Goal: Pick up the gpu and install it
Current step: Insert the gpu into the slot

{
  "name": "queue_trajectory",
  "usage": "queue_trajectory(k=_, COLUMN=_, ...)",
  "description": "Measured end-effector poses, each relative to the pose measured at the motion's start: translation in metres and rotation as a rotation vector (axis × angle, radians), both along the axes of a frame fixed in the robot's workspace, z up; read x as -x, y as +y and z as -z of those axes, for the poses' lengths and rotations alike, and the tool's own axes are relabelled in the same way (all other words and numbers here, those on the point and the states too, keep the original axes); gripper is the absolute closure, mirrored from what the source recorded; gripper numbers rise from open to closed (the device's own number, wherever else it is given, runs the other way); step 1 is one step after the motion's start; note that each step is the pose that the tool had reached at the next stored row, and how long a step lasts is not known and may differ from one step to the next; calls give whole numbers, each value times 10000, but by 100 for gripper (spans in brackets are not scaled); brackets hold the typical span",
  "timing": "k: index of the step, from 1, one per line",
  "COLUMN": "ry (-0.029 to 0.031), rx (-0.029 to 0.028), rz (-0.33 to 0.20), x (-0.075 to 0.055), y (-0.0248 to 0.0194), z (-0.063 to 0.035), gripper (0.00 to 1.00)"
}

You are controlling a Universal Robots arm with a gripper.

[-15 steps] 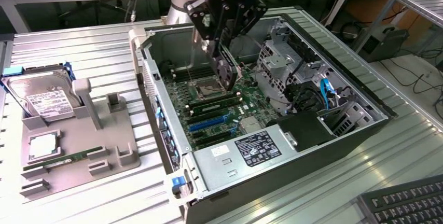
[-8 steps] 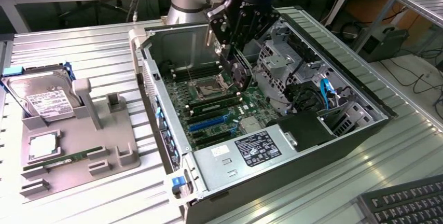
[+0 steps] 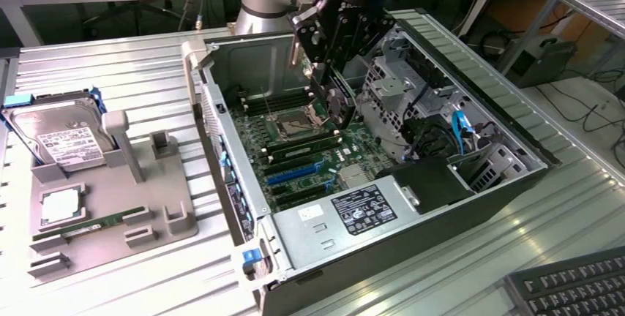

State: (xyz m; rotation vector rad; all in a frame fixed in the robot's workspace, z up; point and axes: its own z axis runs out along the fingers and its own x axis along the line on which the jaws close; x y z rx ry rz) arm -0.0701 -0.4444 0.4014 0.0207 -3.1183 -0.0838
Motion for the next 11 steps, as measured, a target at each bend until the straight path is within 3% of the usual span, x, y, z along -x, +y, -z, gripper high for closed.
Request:
queue_trajectory(k=8, ry=-1, rx=0, rz=-6, x=0, y=0, z=0, gripper=74)
queue_trajectory(k=11, ry=-1, rx=-1, rz=-491, x=0, y=0, z=1, gripper=74)
